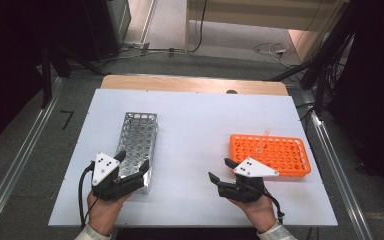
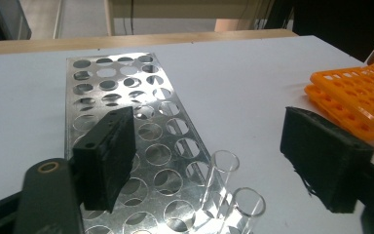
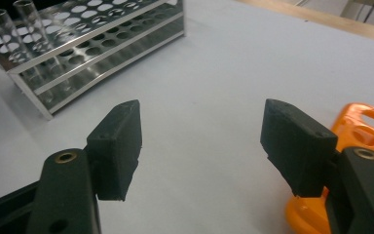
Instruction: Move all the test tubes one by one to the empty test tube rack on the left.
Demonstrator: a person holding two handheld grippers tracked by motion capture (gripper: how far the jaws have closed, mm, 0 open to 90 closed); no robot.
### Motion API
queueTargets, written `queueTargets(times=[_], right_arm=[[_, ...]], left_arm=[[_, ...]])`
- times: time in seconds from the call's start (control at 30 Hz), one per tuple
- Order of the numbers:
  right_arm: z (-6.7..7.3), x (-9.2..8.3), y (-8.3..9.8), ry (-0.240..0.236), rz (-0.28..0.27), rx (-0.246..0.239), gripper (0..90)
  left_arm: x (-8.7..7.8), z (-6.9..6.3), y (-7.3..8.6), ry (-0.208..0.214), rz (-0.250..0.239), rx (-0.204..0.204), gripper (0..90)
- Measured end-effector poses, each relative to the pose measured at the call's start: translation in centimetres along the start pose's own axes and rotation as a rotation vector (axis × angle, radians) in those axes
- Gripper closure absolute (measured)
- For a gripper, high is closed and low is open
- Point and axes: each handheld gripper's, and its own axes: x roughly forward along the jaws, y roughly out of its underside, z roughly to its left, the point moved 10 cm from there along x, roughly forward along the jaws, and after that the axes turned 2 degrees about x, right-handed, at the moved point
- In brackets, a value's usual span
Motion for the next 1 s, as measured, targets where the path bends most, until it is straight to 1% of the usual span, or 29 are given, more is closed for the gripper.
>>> queueTargets(times=[0.03, 0.17, 0.27, 0.4, 0.5, 0.7, 0.8, 0.9, 1.0], right_arm=[[-0.3, -0.2, -0.1, 0.005, -0.007, 0.007, 30.1], [-1.5, -1.1, -0.2, 0.03, -0.027, 0.027, 30.2], [-2.3, -1.9, -0.3, 0.05, -0.043, 0.041, 30.4], [-3.4, -3.3, -0.3, 0.088, -0.068, 0.059, 30.8], [-4.4, -4.4, -0.1, 0.12, -0.089, 0.06, 32.3], [-6.4, -6.0, 0.3, 0.188, -0.117, 0.077, 32.8], [-7.4, -5.9, 0.7, 0.233, -0.121, 0.082, 34.2], [-8.7, -5.2, 1.7, 0.275, -0.104, 0.113, 35.8], [-9.7, -4.2, 2.6, 0.292, -0.084, 0.148, 38.5]], left_arm=[[0.0, 0.1, -0.1, 0.0, -0.006, -0.011, 18.6], [-0.2, 0.2, -0.4, -0.001, -0.028, -0.025, 14.5], [-0.3, 0.3, -0.5, -0.004, -0.037, -0.033, 14.3], [-0.4, 0.5, -0.6, -0.014, -0.041, -0.034, 14.2], [-0.5, 0.5, -0.6, -0.015, -0.044, -0.031, 14.3], [-0.5, 0.5, -0.6, -0.019, -0.042, -0.033, 14.3], [-0.4, 0.5, -0.6, -0.019, -0.04, -0.033, 14.3], [-0.4, 0.5, -0.6, -0.019, -0.037, -0.032, 14.3], [-0.4, 0.5, -0.5, -0.02, -0.034, -0.031, 14.4]])
